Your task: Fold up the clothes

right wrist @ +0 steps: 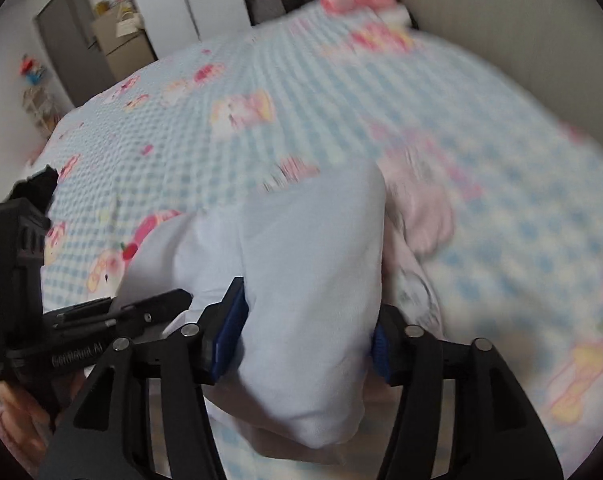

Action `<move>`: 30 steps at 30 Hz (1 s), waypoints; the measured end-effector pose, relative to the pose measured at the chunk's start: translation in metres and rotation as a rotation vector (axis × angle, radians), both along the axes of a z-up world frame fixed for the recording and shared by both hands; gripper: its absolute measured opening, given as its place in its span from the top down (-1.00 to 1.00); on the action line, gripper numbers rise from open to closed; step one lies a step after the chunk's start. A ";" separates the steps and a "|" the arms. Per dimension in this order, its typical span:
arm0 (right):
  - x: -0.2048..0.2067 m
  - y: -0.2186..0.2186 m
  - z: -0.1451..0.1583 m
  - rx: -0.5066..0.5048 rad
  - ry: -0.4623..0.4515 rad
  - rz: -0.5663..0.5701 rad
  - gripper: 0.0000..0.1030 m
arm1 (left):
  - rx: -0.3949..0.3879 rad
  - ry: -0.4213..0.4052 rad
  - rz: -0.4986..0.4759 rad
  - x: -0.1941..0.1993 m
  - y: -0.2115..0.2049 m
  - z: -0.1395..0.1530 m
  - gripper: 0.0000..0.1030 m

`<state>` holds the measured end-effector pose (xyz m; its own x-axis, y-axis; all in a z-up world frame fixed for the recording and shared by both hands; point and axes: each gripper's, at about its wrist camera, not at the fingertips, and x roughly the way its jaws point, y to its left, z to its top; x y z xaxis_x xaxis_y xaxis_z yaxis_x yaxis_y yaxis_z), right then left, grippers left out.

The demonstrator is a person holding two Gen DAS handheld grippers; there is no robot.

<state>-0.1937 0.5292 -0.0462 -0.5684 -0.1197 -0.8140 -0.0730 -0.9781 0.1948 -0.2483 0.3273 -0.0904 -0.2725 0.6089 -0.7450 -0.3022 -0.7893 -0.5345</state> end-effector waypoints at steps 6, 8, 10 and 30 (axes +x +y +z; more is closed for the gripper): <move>0.023 0.017 0.029 0.011 0.140 -0.083 -0.13 | -0.055 0.245 0.048 0.015 -0.024 0.048 0.23; 0.026 0.016 0.045 0.054 0.195 -0.121 -0.16 | -0.010 0.290 0.032 0.018 -0.022 0.057 0.23; 0.026 0.011 0.058 0.092 0.245 -0.132 -0.18 | 0.016 0.275 -0.031 0.020 -0.008 0.051 0.23; 0.018 -0.051 0.064 0.089 0.223 -0.023 -0.79 | -0.189 0.231 0.172 0.018 -0.082 0.051 -0.59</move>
